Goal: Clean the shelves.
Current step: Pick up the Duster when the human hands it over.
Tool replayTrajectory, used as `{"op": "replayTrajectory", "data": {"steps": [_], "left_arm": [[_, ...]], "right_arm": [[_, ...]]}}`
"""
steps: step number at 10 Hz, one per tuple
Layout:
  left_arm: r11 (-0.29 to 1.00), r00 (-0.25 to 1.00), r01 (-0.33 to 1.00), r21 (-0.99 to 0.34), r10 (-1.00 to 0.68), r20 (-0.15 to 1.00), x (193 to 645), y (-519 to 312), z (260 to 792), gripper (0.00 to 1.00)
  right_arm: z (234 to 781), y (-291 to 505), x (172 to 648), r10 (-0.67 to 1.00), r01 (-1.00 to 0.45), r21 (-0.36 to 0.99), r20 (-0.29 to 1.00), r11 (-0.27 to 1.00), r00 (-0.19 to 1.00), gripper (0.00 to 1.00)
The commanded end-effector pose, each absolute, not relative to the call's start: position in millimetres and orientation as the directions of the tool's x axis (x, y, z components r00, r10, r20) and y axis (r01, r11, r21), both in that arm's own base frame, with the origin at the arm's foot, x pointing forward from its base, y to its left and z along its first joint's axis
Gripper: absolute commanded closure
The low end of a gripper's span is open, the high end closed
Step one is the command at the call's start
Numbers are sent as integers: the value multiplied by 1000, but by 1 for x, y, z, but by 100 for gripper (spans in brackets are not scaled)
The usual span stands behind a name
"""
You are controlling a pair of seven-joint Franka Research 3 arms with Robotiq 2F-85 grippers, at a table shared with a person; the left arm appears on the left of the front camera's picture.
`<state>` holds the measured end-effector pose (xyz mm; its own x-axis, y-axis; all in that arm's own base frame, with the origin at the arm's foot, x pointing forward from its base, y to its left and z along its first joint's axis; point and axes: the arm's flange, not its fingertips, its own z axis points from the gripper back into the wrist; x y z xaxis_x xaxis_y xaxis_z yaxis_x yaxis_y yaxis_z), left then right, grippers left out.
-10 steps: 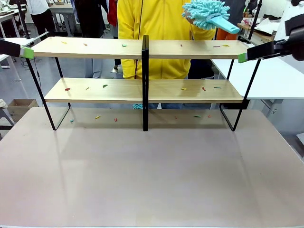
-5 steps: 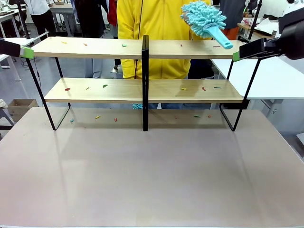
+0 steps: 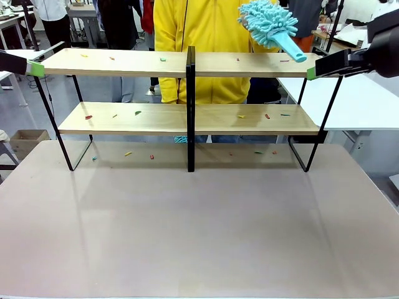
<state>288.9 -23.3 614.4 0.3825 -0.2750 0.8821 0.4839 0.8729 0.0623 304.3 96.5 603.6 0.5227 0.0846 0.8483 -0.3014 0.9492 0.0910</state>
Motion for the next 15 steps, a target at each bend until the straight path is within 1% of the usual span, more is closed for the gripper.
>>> {"op": "replayTrajectory", "data": {"steps": [1,3,4,5,6,7,8,9,10,11,12,13,14,15], "left_arm": [[867,369,491,83,-294,882,289,-22,617,0],[867,369,491,83,-294,882,289,-22,617,0],[867,369,491,83,-294,882,289,-22,617,0],[867,369,491,83,-294,882,289,-22,617,0],[867,369,491,83,-294,882,289,-22,617,0],[867,369,491,83,-294,882,289,-22,617,0],[867,369,491,83,-294,882,289,-22,617,0],[867,369,491,83,-294,882,289,-22,617,0],[867,369,491,83,-294,882,289,-22,617,0],[867,369,491,83,-294,882,289,-22,617,0],[867,369,491,83,-294,882,289,-22,617,0],[867,369,491,83,-294,882,289,-22,617,0],[867,369,491,83,-294,882,289,-22,617,0],[867,369,491,83,-294,882,289,-22,617,0]], "right_arm": [[603,97,306,81,-304,97,848,948,524,0],[604,97,304,85,-301,91,848,949,523,0],[614,89,316,75,-303,128,814,944,576,0],[631,74,331,12,-282,230,755,931,656,0],[648,56,347,-16,-292,360,654,886,757,0],[662,35,364,-49,-291,497,563,818,825,0],[665,21,383,-129,-259,625,505,736,854,0],[656,26,396,-314,-74,626,485,776,816,0],[650,34,358,-67,-311,495,607,811,792,0],[657,18,377,-156,-248,591,548,768,822,0],[650,19,377,-155,-204,615,479,762,864,0],[653,7,396,-214,-146,720,384,679,898,0],[653,3,423,-216,-101,776,294,623,931,0],[649,3,452,-193,-96,820,243,564,951,0]]}}
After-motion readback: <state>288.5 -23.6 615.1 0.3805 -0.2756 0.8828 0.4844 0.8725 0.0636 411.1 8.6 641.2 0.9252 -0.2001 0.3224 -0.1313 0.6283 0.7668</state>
